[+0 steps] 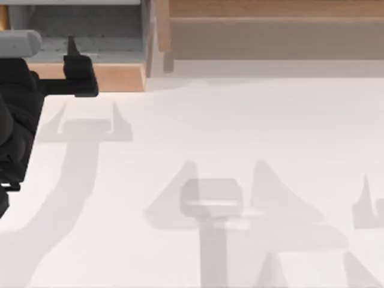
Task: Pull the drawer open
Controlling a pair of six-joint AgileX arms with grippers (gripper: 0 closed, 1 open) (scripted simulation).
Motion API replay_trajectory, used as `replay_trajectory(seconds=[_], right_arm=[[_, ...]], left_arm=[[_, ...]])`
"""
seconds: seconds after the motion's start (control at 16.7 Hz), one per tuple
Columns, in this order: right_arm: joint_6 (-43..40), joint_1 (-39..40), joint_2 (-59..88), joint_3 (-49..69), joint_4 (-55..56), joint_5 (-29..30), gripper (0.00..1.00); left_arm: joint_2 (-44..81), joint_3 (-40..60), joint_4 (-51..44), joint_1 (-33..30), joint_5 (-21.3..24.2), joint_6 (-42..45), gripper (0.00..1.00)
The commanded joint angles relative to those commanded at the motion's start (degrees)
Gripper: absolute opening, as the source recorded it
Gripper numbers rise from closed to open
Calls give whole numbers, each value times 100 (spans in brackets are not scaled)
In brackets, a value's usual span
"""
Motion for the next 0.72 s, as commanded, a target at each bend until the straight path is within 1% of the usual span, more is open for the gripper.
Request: replay_trajectory(seconds=[0.18,0.48,0.6,0.72], right_arm=[[0,0,0,0,0,0,100],[0,0,0,0,0,0,100],[0,0,0,0,0,0,100],[0,0,0,0,0,0,100]], left_arm=[[218,87,144,-66,-68,5,100],[240,90,150,0,-27,65,100],[435,223,237,193,125,363,100],[767,440,375,504,389,869,100]])
